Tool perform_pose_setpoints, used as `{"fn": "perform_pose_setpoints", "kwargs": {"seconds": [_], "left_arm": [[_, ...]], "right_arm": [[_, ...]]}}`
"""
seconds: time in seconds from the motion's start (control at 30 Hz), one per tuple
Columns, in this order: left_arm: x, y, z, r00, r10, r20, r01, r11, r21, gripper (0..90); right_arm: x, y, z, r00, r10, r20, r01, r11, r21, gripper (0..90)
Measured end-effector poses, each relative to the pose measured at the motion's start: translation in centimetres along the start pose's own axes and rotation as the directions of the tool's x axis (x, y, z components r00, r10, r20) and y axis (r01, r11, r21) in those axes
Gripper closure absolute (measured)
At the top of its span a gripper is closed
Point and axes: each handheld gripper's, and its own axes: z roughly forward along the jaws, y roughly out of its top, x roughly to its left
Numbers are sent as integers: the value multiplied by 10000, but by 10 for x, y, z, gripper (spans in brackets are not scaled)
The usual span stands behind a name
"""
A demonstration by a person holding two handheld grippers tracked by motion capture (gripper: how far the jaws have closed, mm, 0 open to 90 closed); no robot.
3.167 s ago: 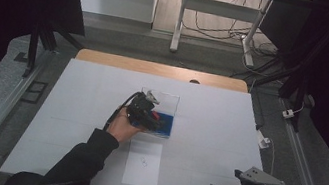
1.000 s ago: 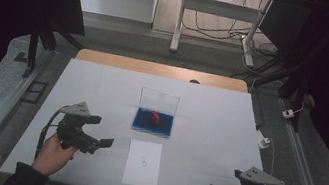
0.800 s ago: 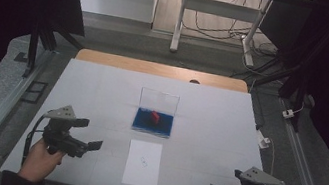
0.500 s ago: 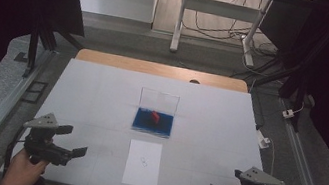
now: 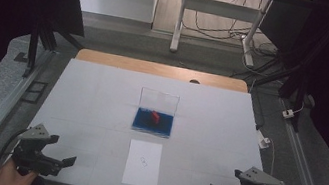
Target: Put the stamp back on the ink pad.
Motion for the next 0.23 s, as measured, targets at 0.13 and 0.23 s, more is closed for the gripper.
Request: {"fn": "perform_pose_setpoints", "kwargs": {"seconds": [0.13, 0.23], "left_arm": [[0, -2, -1, 9998, -124, -146, 124, 9999, 5, 0], [1, -1, -1, 9998, -186, -105, 186, 9998, -36, 0]], "right_arm": [[0, 0, 0, 10000, 18, 7, -18, 10000, 4, 0], [0, 0, 0, 10000, 15, 10, -15, 10000, 28, 0]]}}
